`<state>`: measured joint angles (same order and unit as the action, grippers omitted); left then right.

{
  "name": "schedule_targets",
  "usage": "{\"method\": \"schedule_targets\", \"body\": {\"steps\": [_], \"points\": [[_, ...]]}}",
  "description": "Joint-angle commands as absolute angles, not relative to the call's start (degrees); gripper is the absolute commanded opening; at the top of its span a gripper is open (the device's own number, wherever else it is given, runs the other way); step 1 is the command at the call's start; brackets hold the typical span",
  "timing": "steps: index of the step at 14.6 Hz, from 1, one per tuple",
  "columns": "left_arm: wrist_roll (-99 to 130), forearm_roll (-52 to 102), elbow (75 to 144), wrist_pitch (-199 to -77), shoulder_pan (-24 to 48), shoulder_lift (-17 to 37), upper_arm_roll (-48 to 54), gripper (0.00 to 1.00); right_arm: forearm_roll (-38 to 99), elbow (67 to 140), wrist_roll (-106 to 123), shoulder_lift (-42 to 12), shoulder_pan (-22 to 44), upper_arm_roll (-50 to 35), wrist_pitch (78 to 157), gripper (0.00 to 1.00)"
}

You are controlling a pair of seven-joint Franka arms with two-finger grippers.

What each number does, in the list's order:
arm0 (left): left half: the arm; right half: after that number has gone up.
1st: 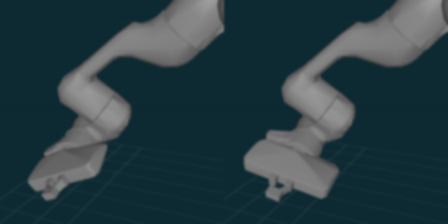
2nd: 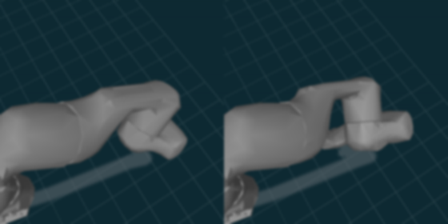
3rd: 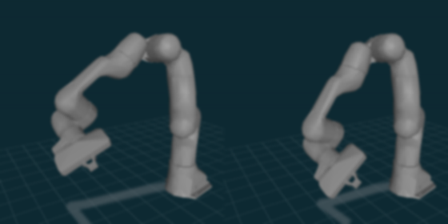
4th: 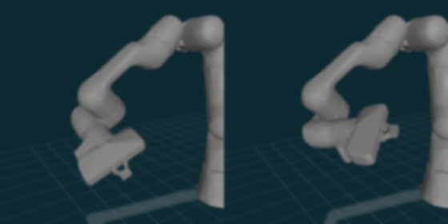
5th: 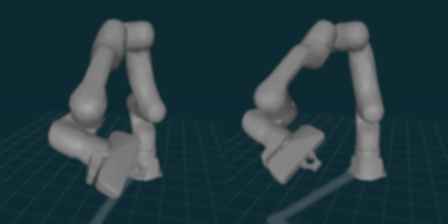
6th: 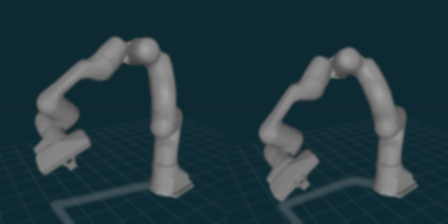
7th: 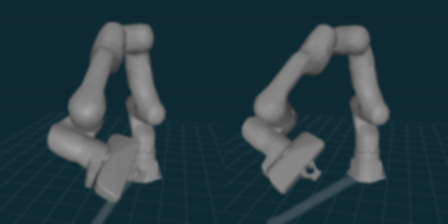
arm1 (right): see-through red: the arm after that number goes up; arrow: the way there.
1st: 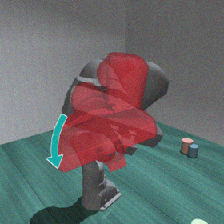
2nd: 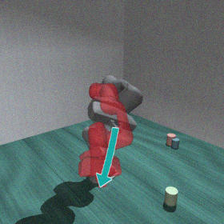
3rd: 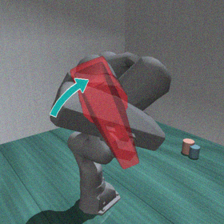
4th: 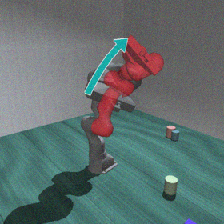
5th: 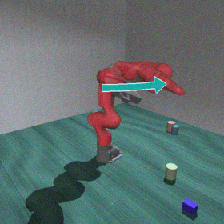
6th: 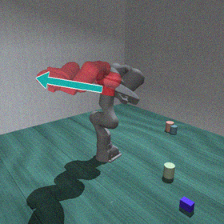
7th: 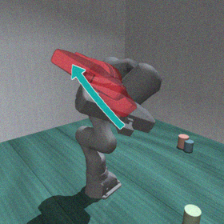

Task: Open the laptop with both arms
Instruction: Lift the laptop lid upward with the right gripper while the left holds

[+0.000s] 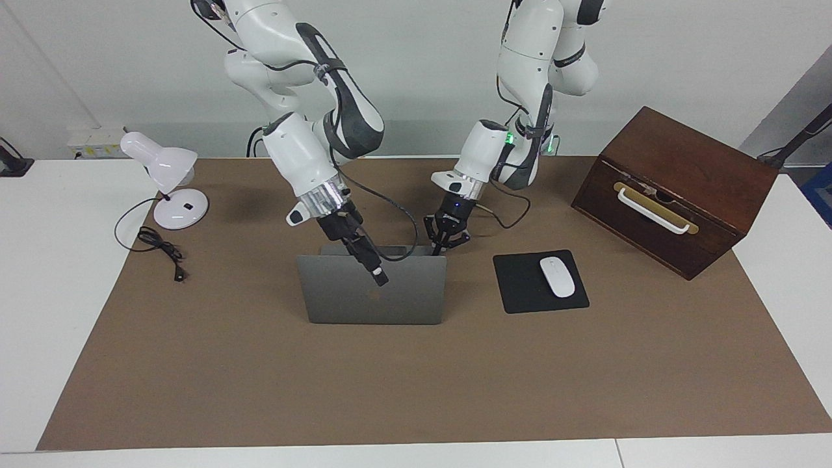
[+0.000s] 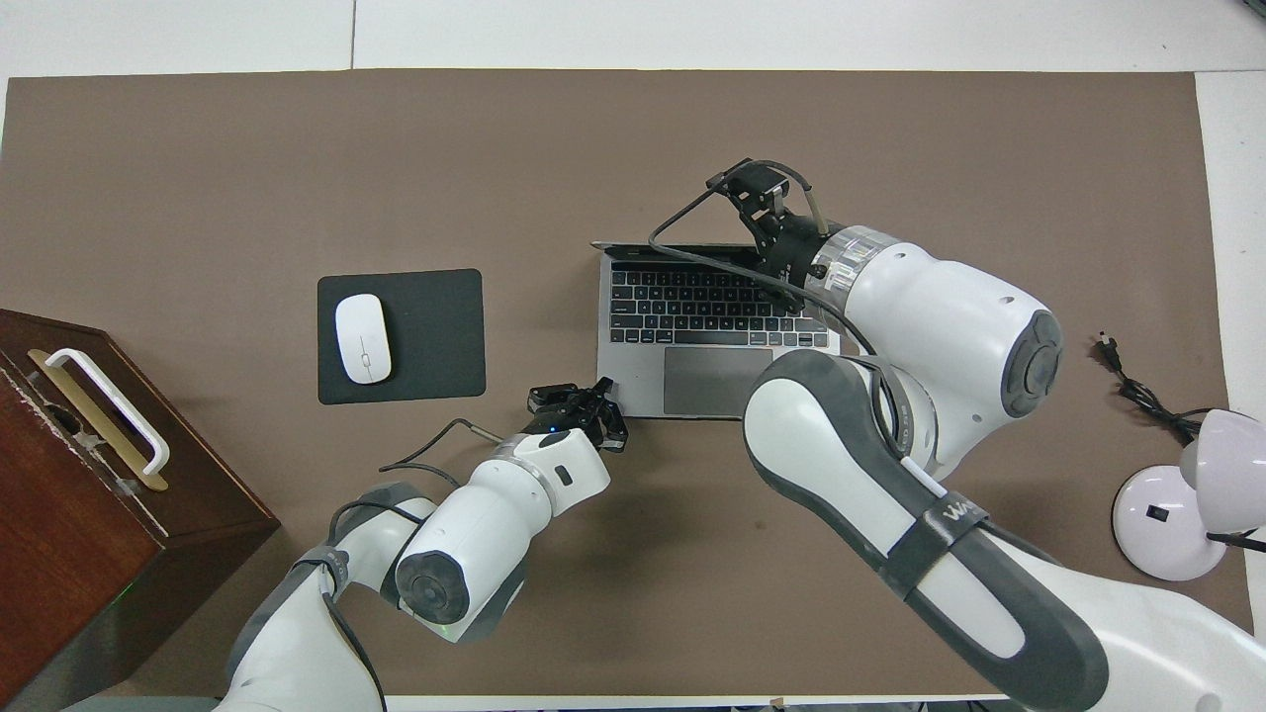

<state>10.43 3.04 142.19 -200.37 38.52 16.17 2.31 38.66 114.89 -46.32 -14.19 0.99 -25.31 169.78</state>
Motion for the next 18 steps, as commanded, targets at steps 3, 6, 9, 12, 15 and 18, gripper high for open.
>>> {"method": "schedule_targets", "body": {"steps": [3, 6, 9, 12, 15, 18], "points": [[9.67, 2.99, 140.98, -200.74, 39.37, 18.54, 1.41, 0.00, 39.11, 108.99, -40.88, -17.14, 0.18, -24.88, 168.93, 1.00], [9.67, 2.99, 140.98, -200.74, 39.37, 18.54, 1.41, 0.00, 39.11, 105.92, -39.64, -17.66, -0.53, -23.91, 165.34, 1.00], [9.67, 2.99, 140.98, -200.74, 39.37, 18.54, 1.41, 0.00, 39.11, 104.15, -39.64, -18.63, -0.44, -23.03, 164.18, 1.00], [9.67, 2.99, 140.98, -200.74, 39.37, 18.54, 1.41, 0.00, 39.11, 104.33, -39.64, -18.63, -0.18, -23.03, 164.00, 1.00], [9.67, 2.99, 140.89, -200.74, 39.29, 18.54, 1.41, 0.00, 39.02, 104.24, -39.38, -18.98, -0.44, -22.94, 164.00, 1.00], [10.63, 3.08, 139.31, -200.66, 38.76, 18.72, 1.49, 0.00, 39.11, 103.63, -38.58, -19.33, -0.44, -22.85, 164.00, 1.00]]}}
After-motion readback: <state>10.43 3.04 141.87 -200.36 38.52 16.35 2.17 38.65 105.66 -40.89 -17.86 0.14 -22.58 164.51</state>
